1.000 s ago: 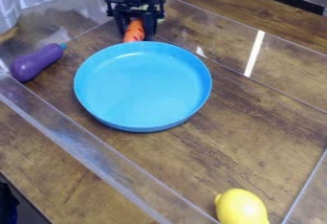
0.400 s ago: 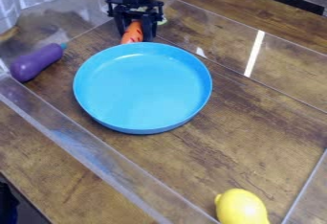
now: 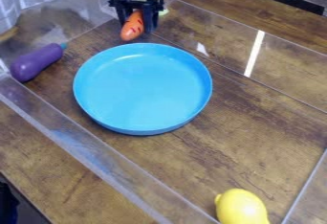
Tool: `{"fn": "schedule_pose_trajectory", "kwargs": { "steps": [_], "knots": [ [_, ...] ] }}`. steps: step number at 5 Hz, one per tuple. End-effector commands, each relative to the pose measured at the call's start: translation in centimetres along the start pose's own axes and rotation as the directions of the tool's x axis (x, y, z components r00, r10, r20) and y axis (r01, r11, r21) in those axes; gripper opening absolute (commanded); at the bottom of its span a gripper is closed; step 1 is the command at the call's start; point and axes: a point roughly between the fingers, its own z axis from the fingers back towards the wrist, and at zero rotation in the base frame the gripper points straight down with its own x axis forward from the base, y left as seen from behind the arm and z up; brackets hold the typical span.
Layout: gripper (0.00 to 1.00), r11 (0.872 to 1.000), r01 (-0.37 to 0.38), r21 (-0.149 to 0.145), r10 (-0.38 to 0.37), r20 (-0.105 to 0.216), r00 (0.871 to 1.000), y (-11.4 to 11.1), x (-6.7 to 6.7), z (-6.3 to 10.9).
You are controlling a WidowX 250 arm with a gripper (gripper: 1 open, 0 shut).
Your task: Remove the carrot from the blue tray and put it on the table
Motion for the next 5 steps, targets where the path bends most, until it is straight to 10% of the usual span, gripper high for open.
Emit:
{"fn": "schedule_pose_trajectory", "kwargs": {
  "steps": [1, 5],
  "knots": [
    [0.00, 0.998, 0.062, 0.027, -0.065, 0.125, 0.990, 0.7, 0.9, 5.1],
    [0.00, 0.990, 0.135, 0.040, -0.139, 0.128, 0.982, 3.1, 0.9, 3.9]
  ]
}}
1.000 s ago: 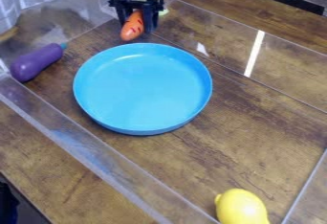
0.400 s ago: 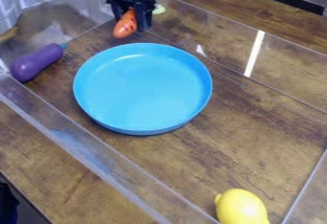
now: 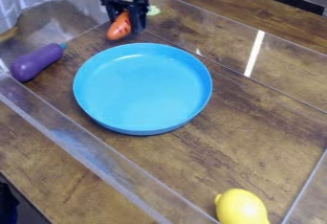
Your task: Remove the carrot from the blue tray and put it on the table
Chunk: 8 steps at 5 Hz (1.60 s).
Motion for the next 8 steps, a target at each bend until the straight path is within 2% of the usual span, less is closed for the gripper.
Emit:
{"fn": "schedule_pose_trajectory", "kwargs": {
  "steps": [1, 2, 3, 4, 5, 6, 7, 8],
  "knots": [
    [1.00, 0.999, -0.003, 0.041, -0.001, 0.100, 0.995, 1.7, 1.4, 4.5],
    [1.00, 0.999, -0.001, 0.049, -0.003, 0.084, 0.996, 2.5, 1.0, 3.8],
    [0.00, 0.997, 0.057, 0.046, -0.060, 0.062, 0.996, 2.5, 1.0, 3.4],
    [0.00, 0.993, 0.111, 0.044, -0.113, 0.050, 0.992, 2.6, 1.2, 3.6],
    [0.00, 0.985, 0.170, 0.042, -0.172, 0.043, 0.984, 1.8, 1.0, 2.6],
    [0.00, 0.984, 0.170, 0.046, -0.172, 0.039, 0.984, 2.6, 0.9, 2.9],
    [1.00, 0.984, 0.170, 0.050, -0.172, 0.036, 0.984, 3.4, 0.9, 3.1],
    [1.00, 0.984, 0.171, 0.050, -0.173, 0.039, 0.984, 3.8, 1.0, 3.9]
  ]
}}
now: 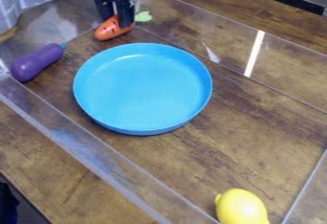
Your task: Remove the carrot from the blue tray and put it on the table
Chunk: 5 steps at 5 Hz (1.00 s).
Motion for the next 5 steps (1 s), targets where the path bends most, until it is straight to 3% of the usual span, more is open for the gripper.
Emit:
{"fn": "schedule_pose_trajectory", "kwargs": {
  "steps": [1, 3, 5],
  "knots": [
    [1.00, 0.998, -0.020, 0.055, 0.016, 0.067, 0.998, 0.8, 0.2, 3.6],
    [1.00, 0.997, -0.044, 0.066, 0.039, 0.074, 0.996, 0.2, 0.0, 3.8],
    [1.00, 0.993, -0.094, 0.070, 0.088, 0.091, 0.992, -0.1, 0.0, 5.9]
  ]
}}
